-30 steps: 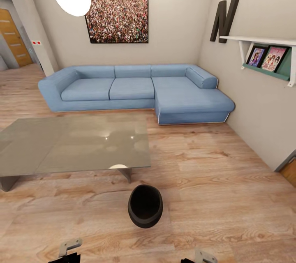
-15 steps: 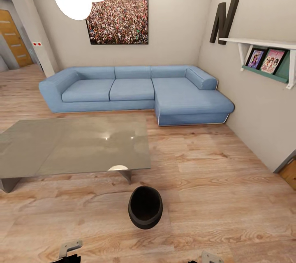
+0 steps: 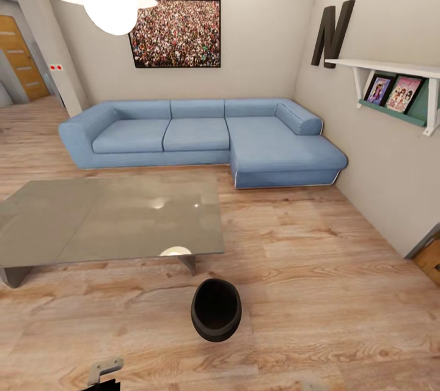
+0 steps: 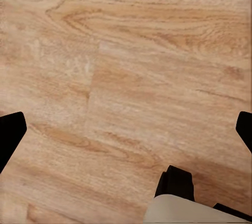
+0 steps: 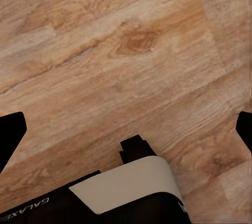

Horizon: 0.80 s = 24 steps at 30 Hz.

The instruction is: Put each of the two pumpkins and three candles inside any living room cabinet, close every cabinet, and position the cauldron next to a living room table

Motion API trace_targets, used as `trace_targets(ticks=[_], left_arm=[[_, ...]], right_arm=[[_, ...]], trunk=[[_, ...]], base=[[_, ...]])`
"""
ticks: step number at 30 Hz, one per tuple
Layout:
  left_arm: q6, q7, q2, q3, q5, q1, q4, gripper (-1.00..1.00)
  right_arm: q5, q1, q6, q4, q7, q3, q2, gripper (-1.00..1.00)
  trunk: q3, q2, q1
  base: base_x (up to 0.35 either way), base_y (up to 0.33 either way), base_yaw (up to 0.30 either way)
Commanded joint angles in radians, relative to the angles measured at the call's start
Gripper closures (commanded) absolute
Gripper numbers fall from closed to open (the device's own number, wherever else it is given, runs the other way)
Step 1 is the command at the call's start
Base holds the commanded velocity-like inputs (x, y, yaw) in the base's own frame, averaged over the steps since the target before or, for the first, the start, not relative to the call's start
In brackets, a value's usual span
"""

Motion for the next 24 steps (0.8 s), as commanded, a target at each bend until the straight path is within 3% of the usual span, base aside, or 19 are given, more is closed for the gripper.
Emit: trace_targets(ticks=[1, 6, 13, 24], left_arm=[[0.0, 0.0, -0.005, 0.0, 0.0, 0.0, 0.002, -1.0], [0.002, -0.001, -0.018, 0.0, -0.001, 0.023, 0.017, -1.0], [0.0, -0.001, -0.02, -0.001, -0.002, 0.09, 0.02, -1.0], [-0.004, 0.0, -0.024, -0.001, -0.001, 0.152, 0.021, -1.0]], right_arm=[[0.0, 0.0, -0.011, 0.017, 0.0, 0.0, 0.0, -1.0], [0.001, 0.0, -0.084, 0.09, 0.001, 0.0, -0.014, -1.0], [0.0, 0.0, -0.103, 0.163, -0.002, 0.001, -0.05, -1.0], [0.012, 0.001, -0.104, 0.24, -0.002, 0.006, -0.06, -1.0]], trunk=[[0.003, 0.007, -0.004], [0.019, 0.042, -0.023], [0.041, 0.091, -0.05], [0.075, 0.168, -0.092]], base=[[0.0, 0.0, 0.0], [0.0, 0.0, 0.0], [0.0, 0.0, 0.0], [0.0, 0.0, 0.0]])
